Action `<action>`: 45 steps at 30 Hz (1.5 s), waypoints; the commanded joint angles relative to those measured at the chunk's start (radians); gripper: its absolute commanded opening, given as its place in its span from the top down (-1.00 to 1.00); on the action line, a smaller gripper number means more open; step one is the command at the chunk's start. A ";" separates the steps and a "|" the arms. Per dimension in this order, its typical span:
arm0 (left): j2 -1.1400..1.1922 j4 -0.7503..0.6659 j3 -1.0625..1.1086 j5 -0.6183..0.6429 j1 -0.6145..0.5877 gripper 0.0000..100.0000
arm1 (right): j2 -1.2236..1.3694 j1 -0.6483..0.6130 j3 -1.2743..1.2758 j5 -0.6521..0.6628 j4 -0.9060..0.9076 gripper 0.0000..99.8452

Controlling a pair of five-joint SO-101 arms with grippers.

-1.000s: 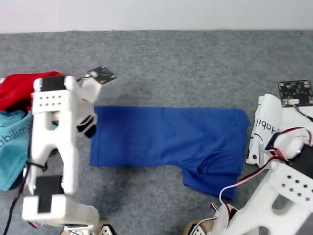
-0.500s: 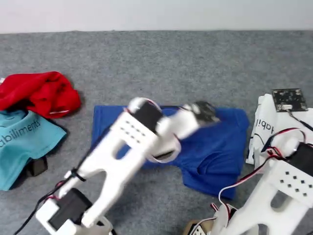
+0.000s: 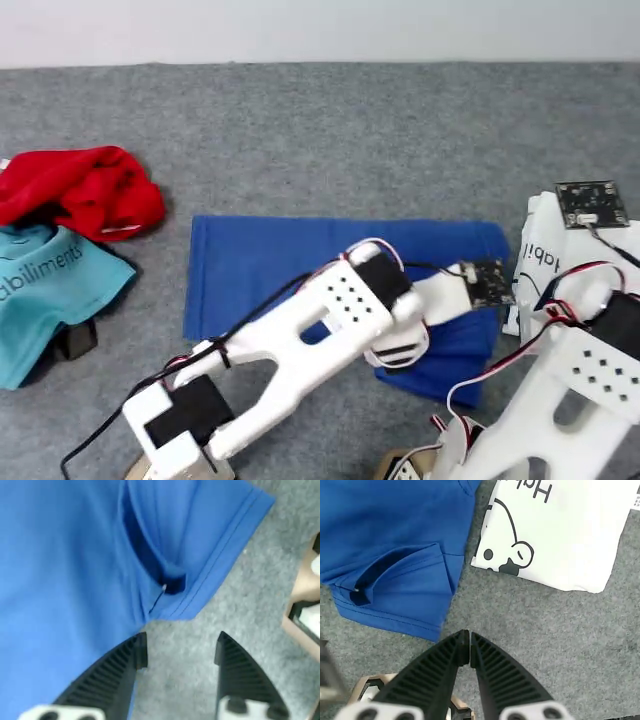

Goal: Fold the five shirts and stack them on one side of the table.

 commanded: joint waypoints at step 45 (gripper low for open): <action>0.238 -0.359 -0.008 0.106 -0.172 0.60 | -0.012 0.008 -0.003 0.009 0.027 0.97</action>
